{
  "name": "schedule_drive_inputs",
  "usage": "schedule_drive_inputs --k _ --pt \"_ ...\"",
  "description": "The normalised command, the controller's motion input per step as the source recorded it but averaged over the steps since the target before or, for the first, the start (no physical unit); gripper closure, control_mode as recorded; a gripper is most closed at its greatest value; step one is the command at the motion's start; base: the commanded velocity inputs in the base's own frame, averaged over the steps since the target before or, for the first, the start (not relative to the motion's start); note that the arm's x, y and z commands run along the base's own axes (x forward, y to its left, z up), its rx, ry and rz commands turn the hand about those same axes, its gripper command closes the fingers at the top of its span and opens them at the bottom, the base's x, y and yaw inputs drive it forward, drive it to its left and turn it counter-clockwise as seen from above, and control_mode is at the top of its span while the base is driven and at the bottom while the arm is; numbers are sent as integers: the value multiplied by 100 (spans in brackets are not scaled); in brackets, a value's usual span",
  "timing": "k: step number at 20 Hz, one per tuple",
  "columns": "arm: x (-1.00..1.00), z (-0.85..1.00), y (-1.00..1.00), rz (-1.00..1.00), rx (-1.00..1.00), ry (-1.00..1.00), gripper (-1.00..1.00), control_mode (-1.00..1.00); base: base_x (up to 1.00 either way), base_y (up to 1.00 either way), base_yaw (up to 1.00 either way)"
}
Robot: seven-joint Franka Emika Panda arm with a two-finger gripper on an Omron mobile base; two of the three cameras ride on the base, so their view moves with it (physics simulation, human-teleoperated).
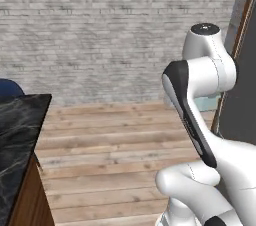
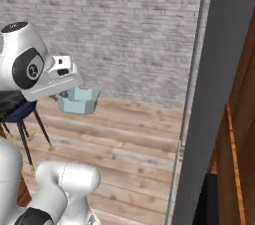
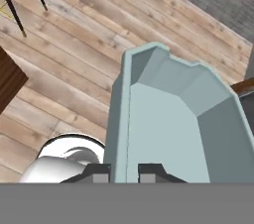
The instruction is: Retrieve the tupperware and aluminum foil from the cabinet and place them on the dining counter near the plate with hot dog and potato to prepare for storing leftovers.
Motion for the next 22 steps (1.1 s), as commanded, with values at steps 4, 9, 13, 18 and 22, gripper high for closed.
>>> schedule_drive_inputs --k 4,9,13,18,22 --pt "0 0 0 0 0 0 100 100 100 18 3" --pt "0 0 0 0 0 0 100 100 100 26 17" --pt "0 0 0 0 0 0 100 100 100 28 27" --pt "0 0 0 0 0 0 100 100 100 17 30" --pt "0 0 0 0 0 0 100 100 100 1 43"
